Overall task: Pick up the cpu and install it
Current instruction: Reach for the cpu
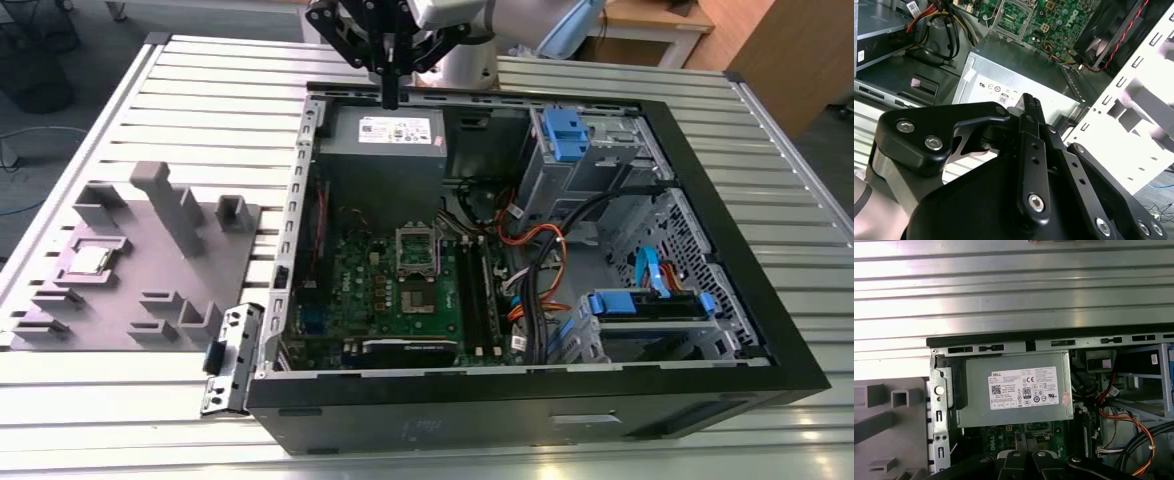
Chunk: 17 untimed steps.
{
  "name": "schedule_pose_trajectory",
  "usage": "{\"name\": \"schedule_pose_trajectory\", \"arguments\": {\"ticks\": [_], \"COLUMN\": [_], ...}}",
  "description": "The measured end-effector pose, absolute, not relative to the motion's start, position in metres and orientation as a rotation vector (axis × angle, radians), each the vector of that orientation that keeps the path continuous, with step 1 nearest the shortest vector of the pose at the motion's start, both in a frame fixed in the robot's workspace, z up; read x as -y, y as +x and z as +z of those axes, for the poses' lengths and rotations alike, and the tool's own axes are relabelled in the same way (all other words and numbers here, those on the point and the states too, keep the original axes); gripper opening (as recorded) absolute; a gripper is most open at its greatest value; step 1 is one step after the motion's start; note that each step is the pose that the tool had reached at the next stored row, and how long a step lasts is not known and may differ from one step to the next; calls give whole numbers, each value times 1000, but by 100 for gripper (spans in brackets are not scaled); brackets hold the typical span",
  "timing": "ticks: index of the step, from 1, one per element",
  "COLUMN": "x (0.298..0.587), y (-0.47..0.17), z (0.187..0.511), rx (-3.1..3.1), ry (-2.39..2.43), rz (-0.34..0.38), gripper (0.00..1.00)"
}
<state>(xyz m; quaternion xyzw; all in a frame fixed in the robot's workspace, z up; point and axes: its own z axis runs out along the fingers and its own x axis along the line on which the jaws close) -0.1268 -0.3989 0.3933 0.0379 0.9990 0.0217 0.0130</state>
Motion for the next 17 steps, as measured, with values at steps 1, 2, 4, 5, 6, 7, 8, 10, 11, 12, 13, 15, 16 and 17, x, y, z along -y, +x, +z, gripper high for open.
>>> {"name": "schedule_pose_trajectory", "arguments": {"ticks": [1, 2, 4, 5, 6, 7, 8, 10, 11, 12, 13, 15, 16, 17], "x": [399, 399, 399, 399, 399, 399, 399, 399, 399, 399, 399, 399, 399, 399], "y": [-127, -127, -127, -127, -127, -127, -127, -128, -129, -129, -130, -133, -134, -135], "z": [393, 393, 393, 393, 393, 393, 393, 393, 393, 393, 393, 393, 393, 393], "rx": [-3113, -3112, -3113, -3112, -3113, -3113, -3113, -3112, -3112, -3113, -3113, -3112, -3113, -3112], "ry": [118, 118, 118, 118, 118, 118, 118, 118, 118, 118, 118, 118, 118, 118], "rz": [68, 68, 68, 68, 68, 68, 68, 68, 68, 68, 67, 68, 68, 68], "gripper": [11, 11, 11, 11, 11, 11, 11, 11, 11, 11, 11, 11, 11, 11]}}
